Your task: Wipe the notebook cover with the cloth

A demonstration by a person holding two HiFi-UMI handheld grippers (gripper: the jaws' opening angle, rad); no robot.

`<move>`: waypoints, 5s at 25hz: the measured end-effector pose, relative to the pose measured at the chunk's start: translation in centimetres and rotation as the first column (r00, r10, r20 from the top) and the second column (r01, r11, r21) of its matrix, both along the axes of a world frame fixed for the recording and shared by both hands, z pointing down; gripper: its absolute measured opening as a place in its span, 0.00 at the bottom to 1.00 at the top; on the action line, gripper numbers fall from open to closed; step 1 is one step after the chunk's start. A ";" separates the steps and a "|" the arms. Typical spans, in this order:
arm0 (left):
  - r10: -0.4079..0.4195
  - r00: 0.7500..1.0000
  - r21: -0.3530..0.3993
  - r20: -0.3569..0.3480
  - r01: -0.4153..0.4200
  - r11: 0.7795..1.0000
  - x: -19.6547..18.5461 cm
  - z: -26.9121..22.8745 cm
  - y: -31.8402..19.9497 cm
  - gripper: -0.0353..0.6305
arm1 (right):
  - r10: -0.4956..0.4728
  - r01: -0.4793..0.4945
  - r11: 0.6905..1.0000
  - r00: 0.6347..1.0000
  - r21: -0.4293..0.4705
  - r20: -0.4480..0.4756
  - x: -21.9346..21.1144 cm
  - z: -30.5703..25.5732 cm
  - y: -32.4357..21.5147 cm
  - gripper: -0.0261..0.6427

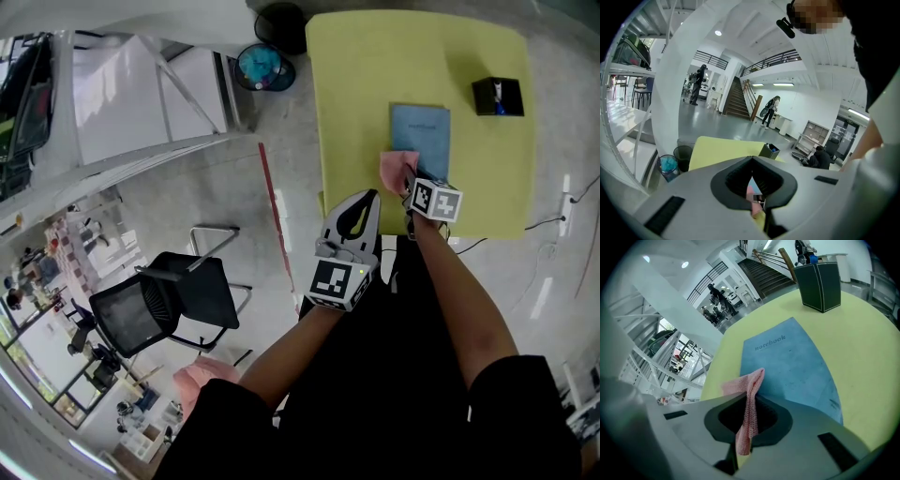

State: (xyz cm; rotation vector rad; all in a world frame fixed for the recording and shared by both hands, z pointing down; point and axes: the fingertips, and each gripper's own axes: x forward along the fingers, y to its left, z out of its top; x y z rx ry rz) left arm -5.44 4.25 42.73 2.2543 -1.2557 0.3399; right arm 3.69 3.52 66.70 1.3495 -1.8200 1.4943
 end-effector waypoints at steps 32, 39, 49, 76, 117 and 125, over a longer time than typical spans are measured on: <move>-0.003 1.000 -0.014 -0.002 0.003 1.000 4.8 0.2 -1.4 0.06 | -0.043 0.044 0.999 0.999 -0.012 0.025 3.4 0.6 0.3 0.09; -0.013 1.000 -0.025 -0.008 0.013 1.000 6.0 0.4 -1.7 0.06 | -0.032 0.032 0.999 0.999 -0.015 0.042 4.4 0.3 0.2 0.09; -0.015 1.000 -0.034 -0.005 0.015 0.999 8.5 0.7 -1.8 0.06 | -0.042 0.043 0.999 0.997 -0.023 0.062 6.9 0.3 0.4 0.09; 0.022 1.000 -0.011 0.001 -0.022 1.000 15.8 -0.1 -1.9 0.06 | -0.089 0.090 0.996 0.992 -0.012 0.094 11.4 0.0 0.7 0.09; 0.097 0.988 0.335 -0.120 -0.052 0.941 3.4 -20.2 23.6 0.06 | -0.004 0.038 0.813 0.998 0.582 -0.059 5.2 -36.4 26.0 0.09; 0.079 0.993 0.354 -0.084 -0.044 0.934 4.9 -22.9 30.3 0.06 | -0.040 0.121 0.743 0.990 0.658 -0.137 6.0 -42.9 32.4 0.10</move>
